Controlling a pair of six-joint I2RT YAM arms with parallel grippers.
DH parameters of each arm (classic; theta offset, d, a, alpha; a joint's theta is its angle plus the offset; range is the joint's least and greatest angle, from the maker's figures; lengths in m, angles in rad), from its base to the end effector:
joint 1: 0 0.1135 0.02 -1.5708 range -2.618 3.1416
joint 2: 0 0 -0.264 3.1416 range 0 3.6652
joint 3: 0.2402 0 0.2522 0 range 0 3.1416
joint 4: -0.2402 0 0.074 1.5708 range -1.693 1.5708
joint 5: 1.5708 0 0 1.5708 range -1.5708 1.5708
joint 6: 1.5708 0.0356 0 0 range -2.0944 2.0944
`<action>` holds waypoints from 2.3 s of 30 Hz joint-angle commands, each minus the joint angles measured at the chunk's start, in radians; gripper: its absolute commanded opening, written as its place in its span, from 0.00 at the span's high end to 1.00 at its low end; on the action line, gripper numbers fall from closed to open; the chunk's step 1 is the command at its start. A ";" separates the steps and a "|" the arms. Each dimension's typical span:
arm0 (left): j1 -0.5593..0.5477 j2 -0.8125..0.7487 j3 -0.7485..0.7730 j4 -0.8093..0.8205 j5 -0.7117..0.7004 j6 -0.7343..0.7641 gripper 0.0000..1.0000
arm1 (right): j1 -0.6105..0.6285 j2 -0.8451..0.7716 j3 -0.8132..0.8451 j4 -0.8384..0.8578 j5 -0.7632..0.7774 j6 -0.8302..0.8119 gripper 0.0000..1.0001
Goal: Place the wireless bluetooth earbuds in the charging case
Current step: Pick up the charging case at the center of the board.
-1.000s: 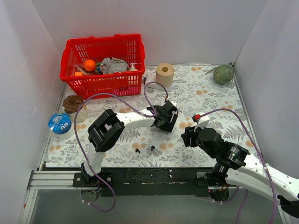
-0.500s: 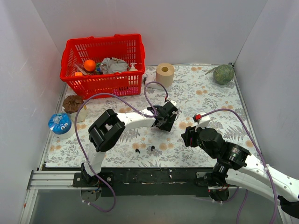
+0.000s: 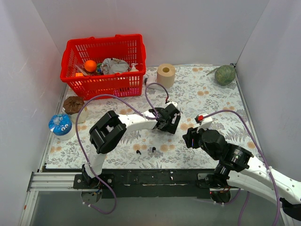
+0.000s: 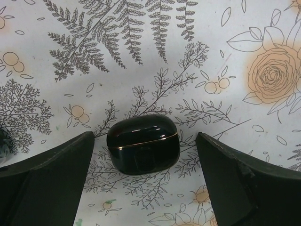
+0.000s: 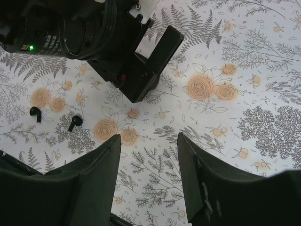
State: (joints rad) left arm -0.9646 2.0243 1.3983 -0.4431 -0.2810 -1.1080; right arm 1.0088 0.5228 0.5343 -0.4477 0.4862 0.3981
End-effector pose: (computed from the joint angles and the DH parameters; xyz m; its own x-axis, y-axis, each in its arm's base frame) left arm 0.2482 -0.3407 0.1610 -0.8616 -0.2662 -0.4323 -0.1284 0.9381 -0.3218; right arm 0.0839 0.1021 0.2636 -0.4101 -0.0080 -0.9120 -0.3943 0.9032 0.1694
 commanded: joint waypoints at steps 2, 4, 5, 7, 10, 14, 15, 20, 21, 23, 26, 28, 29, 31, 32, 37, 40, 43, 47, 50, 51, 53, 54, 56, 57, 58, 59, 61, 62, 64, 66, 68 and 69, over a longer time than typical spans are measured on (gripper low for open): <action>-0.006 -0.018 -0.010 -0.058 -0.034 -0.050 0.07 | -0.003 -0.009 0.015 0.012 -0.006 0.016 0.41; -0.008 -0.018 0.002 -0.068 -0.043 -0.091 0.07 | -0.003 -0.010 0.016 0.012 -0.008 0.016 0.41; -0.006 -0.016 0.008 -0.081 -0.044 -0.110 0.07 | -0.003 -0.010 0.016 0.012 -0.008 0.016 0.41; -0.011 -0.001 0.022 -0.100 -0.058 -0.174 0.07 | -0.003 -0.013 0.013 0.010 -0.006 0.021 0.41; -0.016 0.042 0.070 -0.166 -0.081 -0.259 0.09 | -0.003 -0.015 0.015 0.009 -0.005 0.022 0.41; -0.029 0.065 0.081 -0.187 -0.080 -0.297 0.13 | -0.003 -0.029 0.013 0.003 -0.005 0.025 0.41; -0.034 0.067 0.082 -0.187 -0.083 -0.300 0.14 | -0.003 -0.030 0.012 0.001 -0.005 0.025 0.41; -0.036 0.080 0.090 -0.183 -0.084 -0.283 0.26 | -0.003 -0.041 0.012 0.001 -0.008 0.027 0.41; -0.036 0.080 0.088 -0.181 -0.083 -0.277 0.27 | -0.003 -0.043 0.012 0.001 -0.008 0.027 0.41; -0.037 0.080 0.088 -0.178 -0.080 -0.265 0.34 | -0.003 -0.044 0.012 -0.002 -0.008 0.028 0.41; -0.037 0.077 0.076 -0.168 -0.075 -0.251 0.41 | -0.001 -0.044 0.010 0.000 -0.008 0.027 0.41; -0.037 0.068 0.061 -0.158 -0.070 -0.243 0.44 | -0.003 -0.044 0.010 0.001 -0.008 0.027 0.41; -0.037 0.065 0.059 -0.154 -0.070 -0.240 0.48 | -0.003 -0.044 0.012 0.001 -0.008 0.027 0.41; -0.037 0.059 0.048 -0.143 -0.067 -0.230 0.56 | -0.003 -0.043 0.012 0.000 -0.009 0.027 0.41; -0.037 0.054 0.038 -0.129 -0.066 -0.227 0.63 | -0.003 -0.041 0.012 0.000 -0.011 0.027 0.41; -0.037 -0.051 -0.022 -0.047 -0.112 -0.196 1.00 | -0.003 -0.029 0.044 0.001 -0.005 0.016 0.41; -0.037 -0.212 -0.102 0.056 -0.167 -0.127 1.00 | -0.003 0.006 0.093 -0.003 0.041 0.008 0.40; -0.042 -0.392 -0.286 0.256 -0.193 -0.061 1.00 | -0.003 0.063 0.183 -0.037 0.101 0.030 0.38; -0.071 -0.842 -0.673 0.706 -0.140 0.139 1.00 | -0.004 0.129 0.291 -0.003 0.010 -0.002 0.38; -0.085 -1.019 -0.979 1.045 0.079 0.290 1.00 | -0.004 0.187 0.348 0.023 -0.121 -0.039 0.38; -0.088 -1.111 -1.033 1.095 0.126 0.344 1.00 | -0.006 0.204 0.389 0.023 -0.153 -0.045 0.37; -0.088 -1.173 -1.124 1.149 0.213 0.369 1.00 | -0.006 0.256 0.424 0.017 -0.236 -0.065 0.37; -0.089 -1.193 -1.127 1.134 0.232 0.390 1.00 | -0.006 0.275 0.447 0.012 -0.271 -0.086 0.37; -0.091 -1.230 -1.124 1.087 0.290 0.430 1.00 | -0.004 0.333 0.512 -0.006 -0.366 -0.102 0.37; -0.091 -1.234 -1.121 1.078 0.322 0.451 1.00 | -0.004 0.353 0.535 -0.017 -0.395 -0.111 0.37; -0.091 -1.248 -1.116 1.052 0.325 0.483 1.00 | -0.004 0.397 0.588 -0.044 -0.438 -0.110 0.37; -0.092 -1.253 -1.108 1.044 0.327 0.500 1.00 | -0.004 0.417 0.611 -0.061 -0.451 -0.110 0.37; -0.095 -1.273 -1.108 1.038 0.309 0.554 1.00 | -0.003 0.469 0.665 -0.085 -0.477 -0.110 0.36; -0.100 -1.276 -1.107 1.037 0.293 0.574 1.00 | -0.001 0.480 0.670 -0.089 -0.479 -0.107 0.36; -0.102 -1.279 -1.099 1.023 0.263 0.605 1.00 | -0.001 0.506 0.676 -0.086 -0.524 -0.093 0.33; -0.108 -1.273 -1.089 1.015 0.244 0.646 1.00 | -0.001 0.525 0.681 -0.082 -0.532 -0.081 0.16; -0.115 -1.260 -1.081 1.011 0.237 0.680 1.00 | -0.001 0.549 0.681 -0.060 -0.561 -0.062 0.14; -0.118 -1.256 -1.075 1.008 0.227 0.688 1.00 | 0.001 0.556 0.681 -0.054 -0.577 -0.055 0.14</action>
State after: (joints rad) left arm -1.0672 0.7609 0.2760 0.5610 -0.0208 -0.5259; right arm 1.0039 1.0512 1.1759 -0.5251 0.0002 0.3172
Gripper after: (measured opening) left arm 0.548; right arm 0.844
